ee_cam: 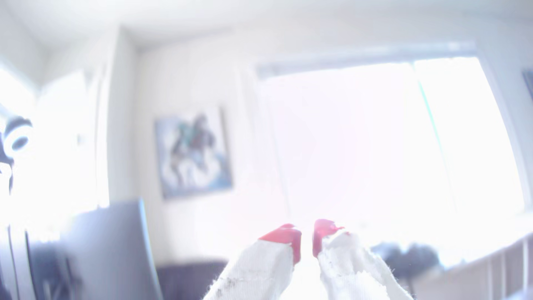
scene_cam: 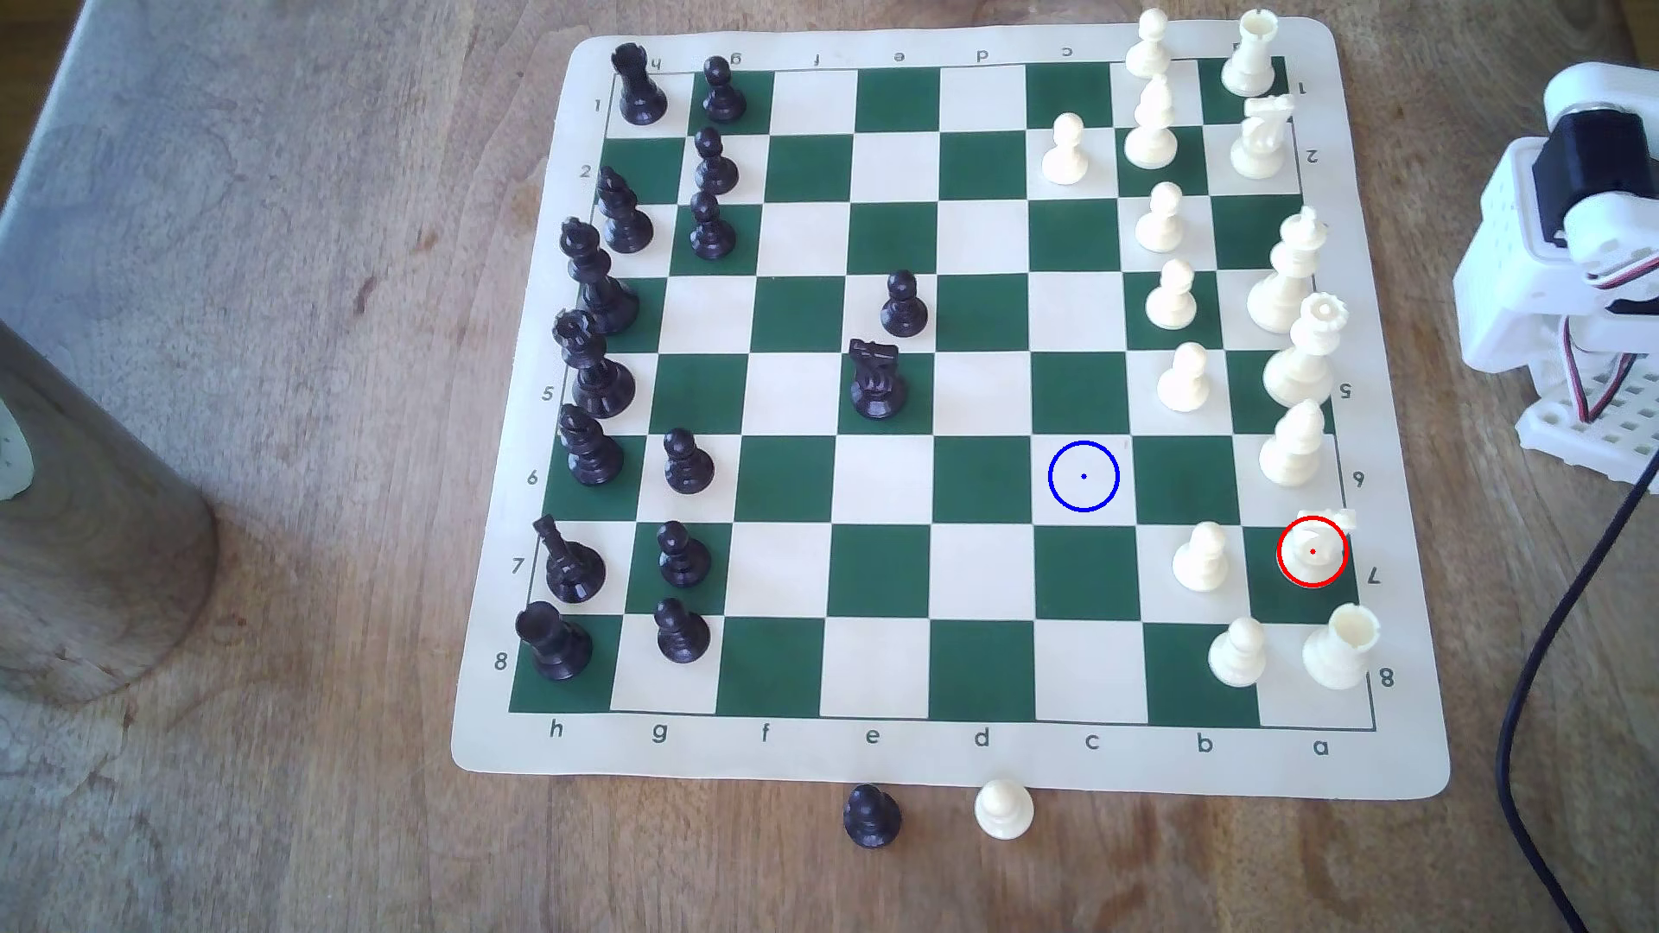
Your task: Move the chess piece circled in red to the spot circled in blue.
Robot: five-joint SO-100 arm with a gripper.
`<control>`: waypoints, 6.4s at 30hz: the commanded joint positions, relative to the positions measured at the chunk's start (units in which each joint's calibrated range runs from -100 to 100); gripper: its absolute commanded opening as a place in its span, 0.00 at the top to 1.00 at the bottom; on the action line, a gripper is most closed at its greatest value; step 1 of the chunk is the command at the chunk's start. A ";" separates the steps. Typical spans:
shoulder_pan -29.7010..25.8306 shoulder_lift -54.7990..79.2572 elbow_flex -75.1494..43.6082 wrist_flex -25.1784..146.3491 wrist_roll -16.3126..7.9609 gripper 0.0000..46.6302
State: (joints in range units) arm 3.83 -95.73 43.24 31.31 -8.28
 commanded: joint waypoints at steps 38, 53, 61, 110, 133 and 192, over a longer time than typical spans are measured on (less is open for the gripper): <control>-33.28 39.11 4.35 53.12 -7.37 0.62; -28.83 43.52 10.70 46.74 -10.60 0.59; -30.47 50.48 11.06 42.40 -11.14 0.59; -31.88 54.98 -2.17 46.00 -12.99 0.99; -17.48 77.73 -14.41 32.89 -10.40 0.99; -17.01 66.69 -1.45 38.46 -6.84 0.32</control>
State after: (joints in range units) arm -12.83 -23.75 40.71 69.32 -14.97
